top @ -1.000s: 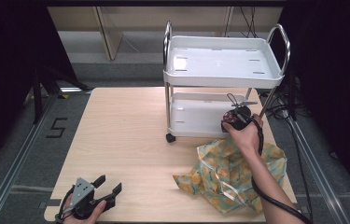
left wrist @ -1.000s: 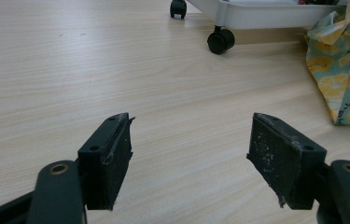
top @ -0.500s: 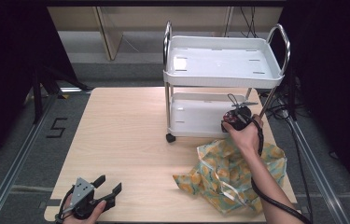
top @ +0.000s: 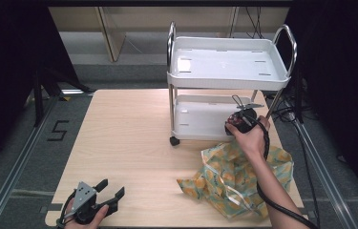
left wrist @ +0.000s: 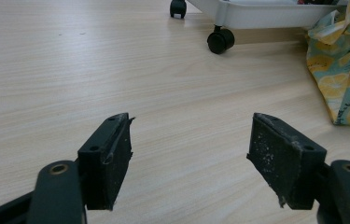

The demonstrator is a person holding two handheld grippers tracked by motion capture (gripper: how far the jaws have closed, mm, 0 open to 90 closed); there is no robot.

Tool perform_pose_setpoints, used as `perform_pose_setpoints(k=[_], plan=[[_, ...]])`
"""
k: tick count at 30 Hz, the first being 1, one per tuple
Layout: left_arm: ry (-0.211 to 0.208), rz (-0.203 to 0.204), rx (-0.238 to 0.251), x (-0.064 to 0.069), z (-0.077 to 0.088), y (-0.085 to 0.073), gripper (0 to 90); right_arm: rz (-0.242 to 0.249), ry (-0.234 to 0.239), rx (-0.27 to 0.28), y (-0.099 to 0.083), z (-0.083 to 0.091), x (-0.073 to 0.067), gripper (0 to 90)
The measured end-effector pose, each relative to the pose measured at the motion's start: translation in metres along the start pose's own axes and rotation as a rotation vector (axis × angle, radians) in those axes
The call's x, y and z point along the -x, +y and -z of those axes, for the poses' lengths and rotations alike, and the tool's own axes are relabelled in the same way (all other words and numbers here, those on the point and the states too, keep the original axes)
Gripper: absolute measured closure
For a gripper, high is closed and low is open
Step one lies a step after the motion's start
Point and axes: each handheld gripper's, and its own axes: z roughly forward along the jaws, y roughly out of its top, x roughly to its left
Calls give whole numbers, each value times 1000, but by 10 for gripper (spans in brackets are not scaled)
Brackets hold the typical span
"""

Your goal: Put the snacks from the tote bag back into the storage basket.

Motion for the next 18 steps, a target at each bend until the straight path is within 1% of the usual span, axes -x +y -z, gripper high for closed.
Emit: perform_pose_setpoints(k=[1,2,3,4,10,11,12,15,16,17,18], plan=[[-1,0,0,0,0,0,293,2,-14,6,0,0,0,214],[-1,0,0,0,0,0,293,-15,-7,-4,1,2,-2,213],[-1,0,1,0,0,0,293,-25,-6,-1,1,3,-3,213],[-1,0,0,0,0,0,293,-28,1,-4,1,5,-3,213],[0,1,1,0,0,0,293,-20,-2,7,1,11,-3,212],[-9,3,9,0,-1,0,293,-20,-6,13,1,12,-4,212],[-9,6,9,0,-1,0,293,-87,9,-27,2,18,-10,212],[-10,4,9,0,-1,0,293,-78,1,-16,2,20,-10,212],[-10,4,9,0,-1,0,293,-70,-2,-3,2,20,-10,212],[-10,4,9,0,-1,0,293,-91,15,-24,2,24,-11,213],[-10,5,9,0,-1,0,293,-45,-5,11,2,22,-7,213]])
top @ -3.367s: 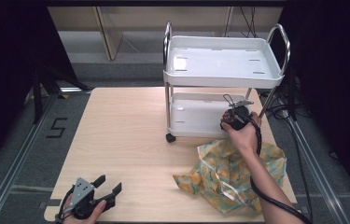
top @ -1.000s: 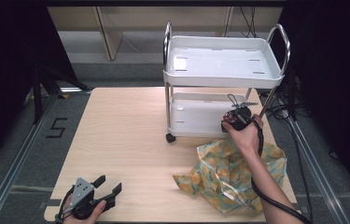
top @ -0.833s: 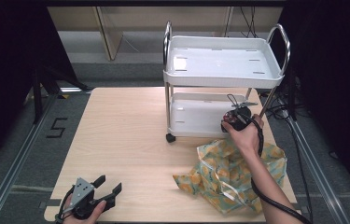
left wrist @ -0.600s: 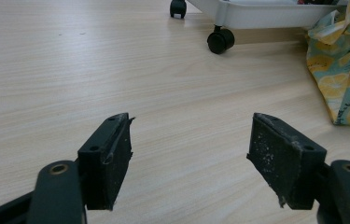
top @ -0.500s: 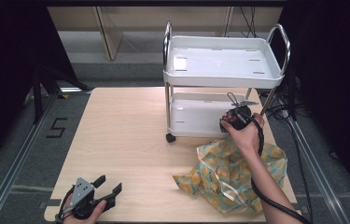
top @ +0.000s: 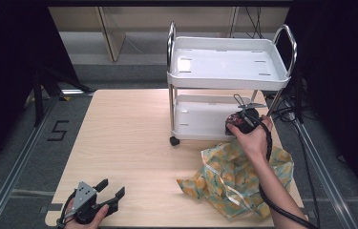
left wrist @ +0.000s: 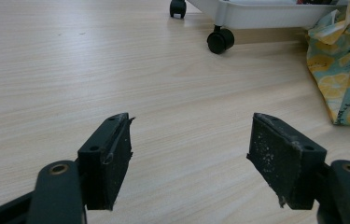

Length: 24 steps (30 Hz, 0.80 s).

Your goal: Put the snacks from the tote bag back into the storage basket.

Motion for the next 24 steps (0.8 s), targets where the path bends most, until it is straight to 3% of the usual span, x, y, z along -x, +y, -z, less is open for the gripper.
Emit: perform_pose_setpoints(k=[4,5,6,8,10,11,12,13,14,15,16,17,18,19,20,21,22,24], plan=[[1,-3,-1,0,0,0,292,13,10,10,-1,3,-1,213],[5,-3,-3,0,1,0,292,-5,39,-4,0,7,-2,214],[4,-4,-2,0,0,0,292,57,36,30,0,6,2,214],[10,-5,-7,0,1,0,292,47,10,23,0,8,1,215],[11,-5,-8,0,1,0,292,105,32,56,0,8,4,217],[11,-5,-8,0,1,0,292,33,53,30,-1,12,-2,217],[10,-4,-7,0,1,0,292,29,52,26,-1,14,-2,219],[10,-3,-7,0,1,0,292,68,22,28,-1,12,2,219],[10,-3,-6,0,1,0,292,40,18,22,-1,15,0,220],[10,-4,-7,0,1,0,292,60,44,45,-1,16,0,220],[10,-5,-7,0,1,0,292,86,30,50,-2,14,2,221],[11,-5,-8,0,1,0,292,83,46,48,-2,16,1,222],[11,-5,-8,0,1,0,292,67,45,52,-2,17,1,223],[11,-5,-9,0,1,0,292,19,19,27,-3,18,-2,225],[12,-5,-9,0,1,0,292,0,35,12,-4,21,-4,228],[12,-5,-8,0,1,0,292,21,40,13,-3,21,-2,230],[12,-4,-7,0,1,0,292,56,53,52,-3,19,-1,231],[11,-4,-7,0,1,0,292,81,79,35,-4,24,2,231]])
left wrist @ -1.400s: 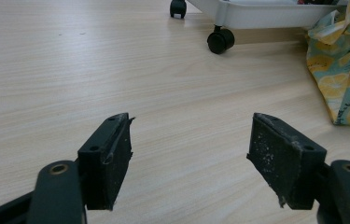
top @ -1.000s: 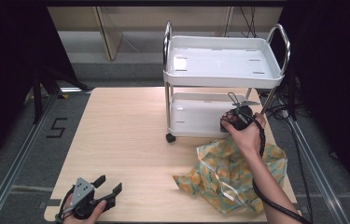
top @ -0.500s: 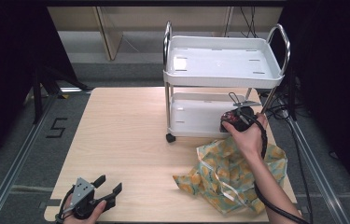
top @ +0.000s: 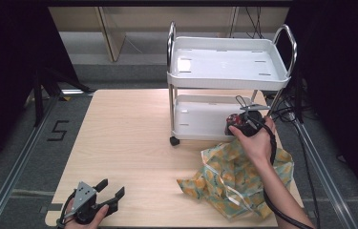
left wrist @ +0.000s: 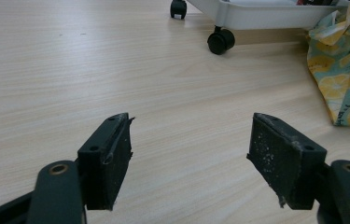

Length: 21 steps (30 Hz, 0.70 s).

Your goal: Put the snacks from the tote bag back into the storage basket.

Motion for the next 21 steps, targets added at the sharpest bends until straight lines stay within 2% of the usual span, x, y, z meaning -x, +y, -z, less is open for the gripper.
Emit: perform_pose_setpoints(k=[5,7,11,13,15,16,17,20,21], plan=[[-5,-1,2,0,0,0,292,-15,2,14,-1,5,-4,234],[-8,-1,5,0,0,0,292,-2,12,-5,-2,9,-4,237],[-7,8,11,1,0,0,292,25,20,8,-3,13,-3,243],[-6,10,14,1,0,0,292,-1,20,14,-4,14,-5,249],[-5,8,11,1,0,0,292,8,24,17,-5,17,-4,255],[-5,11,14,1,0,0,292,-9,27,12,-5,18,-5,260],[-3,3,7,0,0,0,292,-1,33,16,-6,19,-4,268],[-2,11,14,1,0,0,292,12,29,11,-9,22,-2,284],[-3,10,13,1,0,0,292,35,35,18,-10,22,1,288]])
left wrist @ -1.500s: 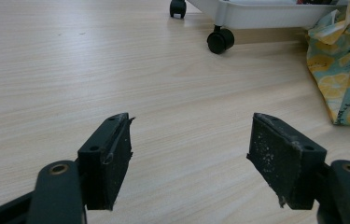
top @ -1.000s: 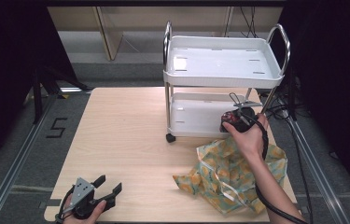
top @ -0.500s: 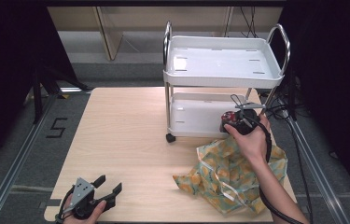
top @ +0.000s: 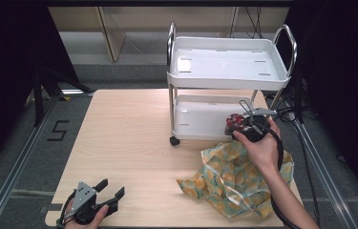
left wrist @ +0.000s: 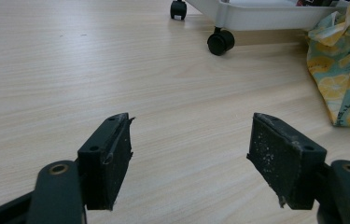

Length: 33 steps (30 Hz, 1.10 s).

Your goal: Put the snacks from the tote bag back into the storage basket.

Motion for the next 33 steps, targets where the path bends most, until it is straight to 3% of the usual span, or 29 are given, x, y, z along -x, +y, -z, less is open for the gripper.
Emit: perform_pose_setpoints(k=[4,5,9,11,12,13,14,16,17,18,19,20,22,24,25,27,28,29,33], plan=[[2,-10,-8,-1,0,0,292,-28,-1,-15,-5,6,2,308],[2,-11,-9,-1,0,0,292,12,0,-2,-7,6,5,312],[3,-11,-8,-1,0,0,292,-50,17,-15,-12,12,3,326],[3,-10,-6,-1,0,0,292,-27,21,-6,-14,14,6,329],[3,-9,-6,0,0,0,293,-48,26,-11,-15,16,6,329],[3,-9,-6,0,0,0,292,-25,27,-10,-16,17,8,329],[3,-9,-6,0,0,0,292,-44,40,-6,-17,19,7,329],[3,-9,-6,0,0,0,292,-23,41,-11,-21,21,8,332],[2,-9,-5,0,0,0,292,-47,49,-1,-22,21,7,333],[3,-9,-5,0,0,0,292,-24,48,2,-24,22,8,335],[2,-9,-5,0,0,0,292,-39,46,-7,-25,24,8,337],[2,-10,-6,0,0,0,292,6,48,-1,-27,25,10,339],[3,-10,-5,0,0,0,292,-32,53,3,-29,27,8,350],[2,-9,-5,0,0,0,292,-9,49,8,-32,29,10,370],[2,-8,-4,0,0,0,292,-44,58,4,-32,31,7,375],[3,-8,-4,0,0,0,292,2,53,15,-35,32,10,387],[3,-9,-4,0,0,0,292,-18,58,2,-35,34,8,398],[3,-9,-4,0,0,0,292,13,56,32,-38,35,10,406],[2,-9,-4,0,0,0,292,-3,61,7,-42,41,9,430]])
